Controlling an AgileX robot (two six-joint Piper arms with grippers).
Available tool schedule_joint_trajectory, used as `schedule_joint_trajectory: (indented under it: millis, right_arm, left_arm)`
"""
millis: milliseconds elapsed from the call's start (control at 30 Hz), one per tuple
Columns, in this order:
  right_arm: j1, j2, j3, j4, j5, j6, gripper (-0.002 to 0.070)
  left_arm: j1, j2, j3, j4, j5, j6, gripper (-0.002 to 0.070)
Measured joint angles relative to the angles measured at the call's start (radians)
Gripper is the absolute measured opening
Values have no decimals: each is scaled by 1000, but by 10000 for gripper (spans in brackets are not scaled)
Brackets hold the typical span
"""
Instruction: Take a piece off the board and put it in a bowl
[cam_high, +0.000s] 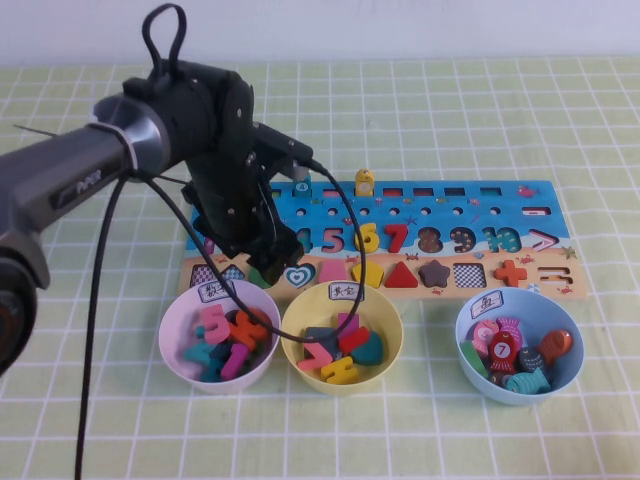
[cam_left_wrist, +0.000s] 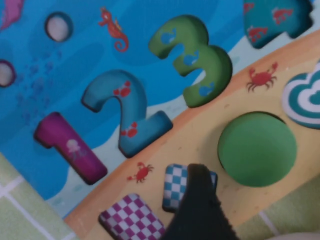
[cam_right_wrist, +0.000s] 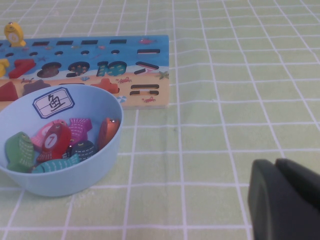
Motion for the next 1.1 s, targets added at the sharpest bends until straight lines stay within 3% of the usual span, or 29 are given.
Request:
schedule_joint_trajectory:
  millis: [700, 900, 967, 1100]
  right_arm:
    - [0, 0, 0, 0, 0, 0, -17]
    - [0, 0, 0, 0, 0, 0, -17]
    - [0, 0, 0, 0, 0, 0, -17]
    - [0, 0, 0, 0, 0, 0, -17]
  left_arm:
    - [0, 62, 0, 10, -51, -37, 449]
    - [0, 62, -2, 8, -57, -37, 353]
    - [-2, 62, -2, 0, -57, -37, 292]
    - [-2, 62, -2, 0, -57, -37, 284]
